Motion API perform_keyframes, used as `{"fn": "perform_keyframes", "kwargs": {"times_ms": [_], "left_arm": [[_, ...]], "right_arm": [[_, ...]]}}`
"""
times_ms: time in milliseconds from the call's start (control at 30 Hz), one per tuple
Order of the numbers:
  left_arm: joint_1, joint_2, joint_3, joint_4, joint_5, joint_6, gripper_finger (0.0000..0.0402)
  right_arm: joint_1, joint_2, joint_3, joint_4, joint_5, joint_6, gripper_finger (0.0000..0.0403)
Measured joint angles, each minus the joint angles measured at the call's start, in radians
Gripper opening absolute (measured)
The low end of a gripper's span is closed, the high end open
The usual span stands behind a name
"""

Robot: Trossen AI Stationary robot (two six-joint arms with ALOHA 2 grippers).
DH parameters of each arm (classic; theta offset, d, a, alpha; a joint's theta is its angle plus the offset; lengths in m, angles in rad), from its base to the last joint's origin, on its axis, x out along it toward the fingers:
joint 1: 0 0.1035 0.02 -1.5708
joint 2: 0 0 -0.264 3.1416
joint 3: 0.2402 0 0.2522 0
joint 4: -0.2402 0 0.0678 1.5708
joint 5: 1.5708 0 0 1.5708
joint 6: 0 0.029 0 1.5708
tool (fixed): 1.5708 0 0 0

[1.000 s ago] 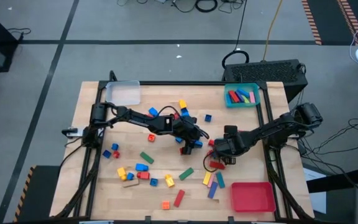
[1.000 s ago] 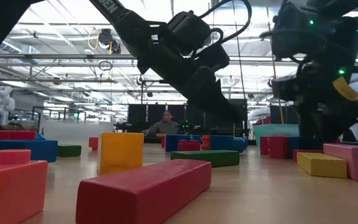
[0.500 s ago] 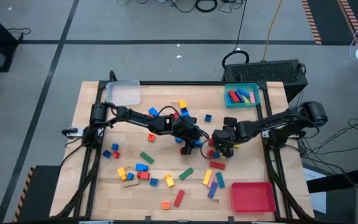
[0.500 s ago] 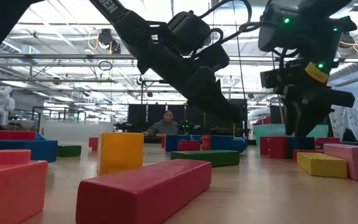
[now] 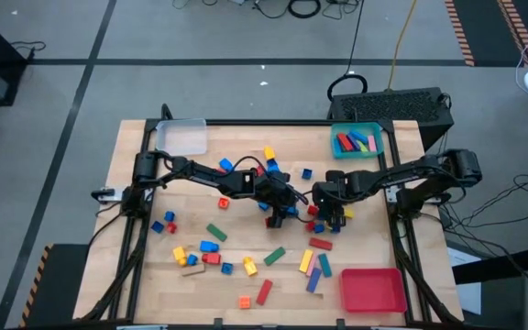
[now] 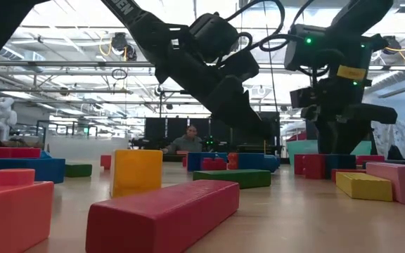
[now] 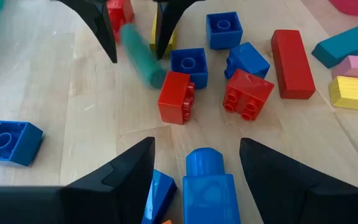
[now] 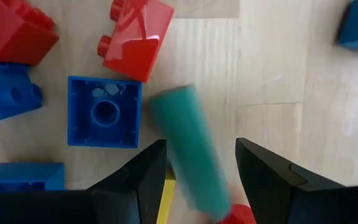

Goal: Sort blocks by size
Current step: Put the light blue block into the blue bin

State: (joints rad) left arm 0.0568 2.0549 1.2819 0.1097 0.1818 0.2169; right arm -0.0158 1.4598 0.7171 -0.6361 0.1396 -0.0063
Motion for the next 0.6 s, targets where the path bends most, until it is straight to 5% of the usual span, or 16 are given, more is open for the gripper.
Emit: {"fn": "perform_keyframes", "kwargs": {"times_ms": [267,600], "left_arm": [[0.000,0.000,0.000,0.000,0.000,0.000,0.0238],[0.000,0.000,0.000,0.000,0.000,0.000,0.0238]], "right_arm": [[-0.009,0.000,-0.015,0.015,-0.015,-0.003,0.0177],[-0.042,0.063,-0.008,0.063,-0.035,0.063,0.0096]]}}
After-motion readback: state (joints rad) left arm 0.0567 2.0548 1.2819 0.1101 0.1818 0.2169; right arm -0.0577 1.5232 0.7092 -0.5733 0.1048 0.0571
